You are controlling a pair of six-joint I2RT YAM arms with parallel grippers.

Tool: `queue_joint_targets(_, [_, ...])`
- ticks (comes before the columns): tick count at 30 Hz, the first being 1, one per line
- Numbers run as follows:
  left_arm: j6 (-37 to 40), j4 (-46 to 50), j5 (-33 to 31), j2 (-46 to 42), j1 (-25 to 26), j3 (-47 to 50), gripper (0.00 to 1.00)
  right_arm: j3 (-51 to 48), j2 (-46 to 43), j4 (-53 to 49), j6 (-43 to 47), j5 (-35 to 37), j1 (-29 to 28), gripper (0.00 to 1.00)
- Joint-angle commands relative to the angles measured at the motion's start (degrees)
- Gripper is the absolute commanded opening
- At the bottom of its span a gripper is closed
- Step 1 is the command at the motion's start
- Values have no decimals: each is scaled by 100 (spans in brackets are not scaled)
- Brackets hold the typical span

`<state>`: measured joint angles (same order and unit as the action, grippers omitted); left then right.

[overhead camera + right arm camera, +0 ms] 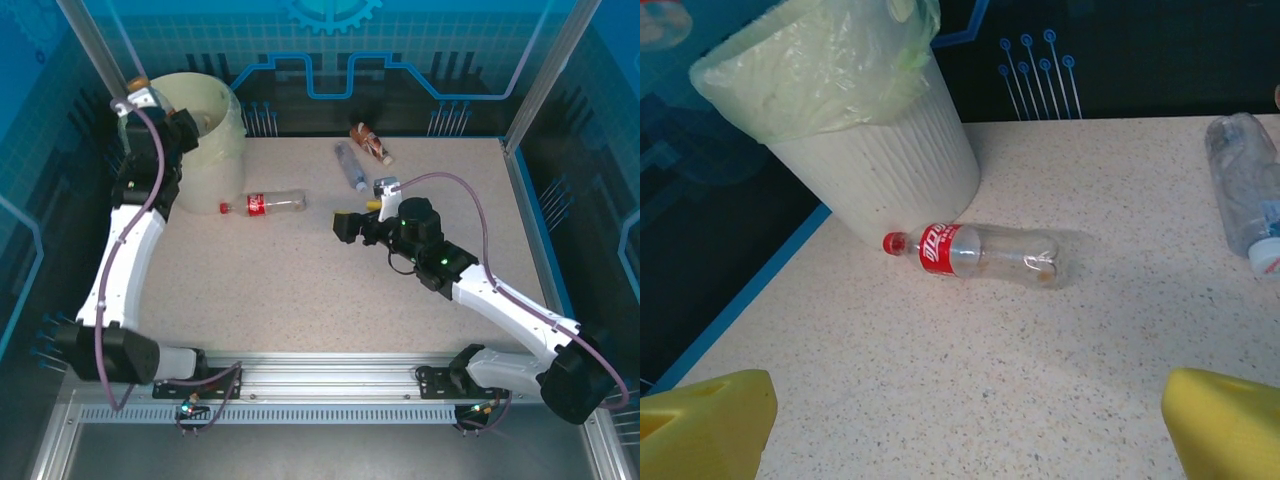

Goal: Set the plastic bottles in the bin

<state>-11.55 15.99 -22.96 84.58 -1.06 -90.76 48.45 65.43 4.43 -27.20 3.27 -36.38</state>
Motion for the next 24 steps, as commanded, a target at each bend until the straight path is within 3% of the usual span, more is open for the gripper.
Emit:
queue_joint_targets(1, [744,-31,-71,580,-184,-851,54,153,-159,-135,-79,222,-62,100])
queue_joint_targets(10, [1806,1327,314,2492,-537,-3219,55,71,-394,-261,-93,392,-53,100])
queue_joint_targets(19, [2162,1582,698,3216,-1133,-3702,64,-4,-528,-449,-68,393,-53,98])
queue_joint_targets(21, [2085,1786,722,3370,-1248,-4008,70,-2,-548,-485,-62,425,-53,98])
queue_joint_targets(24, [2026,2042,870,3505,-1309,-4394,88,-28,-590,-530,-62,489,-44,98])
